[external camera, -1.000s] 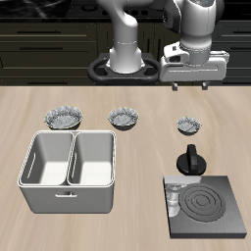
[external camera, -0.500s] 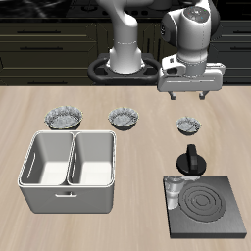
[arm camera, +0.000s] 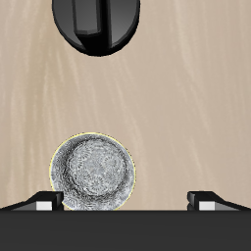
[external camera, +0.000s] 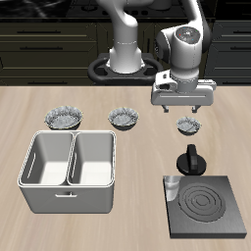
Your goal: Place the smallest bowl on the flat stove
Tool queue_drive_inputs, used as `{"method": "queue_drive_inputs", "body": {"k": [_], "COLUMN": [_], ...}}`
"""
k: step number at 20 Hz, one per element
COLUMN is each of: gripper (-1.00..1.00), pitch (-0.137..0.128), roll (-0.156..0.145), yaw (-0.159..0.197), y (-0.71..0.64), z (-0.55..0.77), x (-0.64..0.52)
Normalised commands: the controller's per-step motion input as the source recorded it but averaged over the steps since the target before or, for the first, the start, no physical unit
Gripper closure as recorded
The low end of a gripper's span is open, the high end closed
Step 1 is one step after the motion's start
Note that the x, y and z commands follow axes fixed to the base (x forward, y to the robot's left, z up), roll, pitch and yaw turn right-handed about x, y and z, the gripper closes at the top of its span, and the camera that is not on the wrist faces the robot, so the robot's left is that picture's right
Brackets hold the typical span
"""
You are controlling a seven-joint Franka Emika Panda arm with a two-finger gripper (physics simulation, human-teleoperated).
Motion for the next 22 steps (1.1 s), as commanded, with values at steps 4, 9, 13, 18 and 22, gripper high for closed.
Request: {"method": "queue_drive_inputs", "body": {"k": [4,9,13,18,22], "gripper": [-1.00,-1.00,-1.00,-1.00,-1.00], "pitch": [0.022,0.052,0.024,0.047,0.049], "roll": [-0.007,0.014,-0.001,-0.001,0.070], "yaw": [0.011,0.015,0.037,0.042,0.039], "y": [-0.05,0.05,0.00,-0.02,0.10], "z": [-0.37,-0.36,-0.33,-0.32,-0.34], "x": [-0.02,-0.03,-0.06,-0.03,-0.06]}}
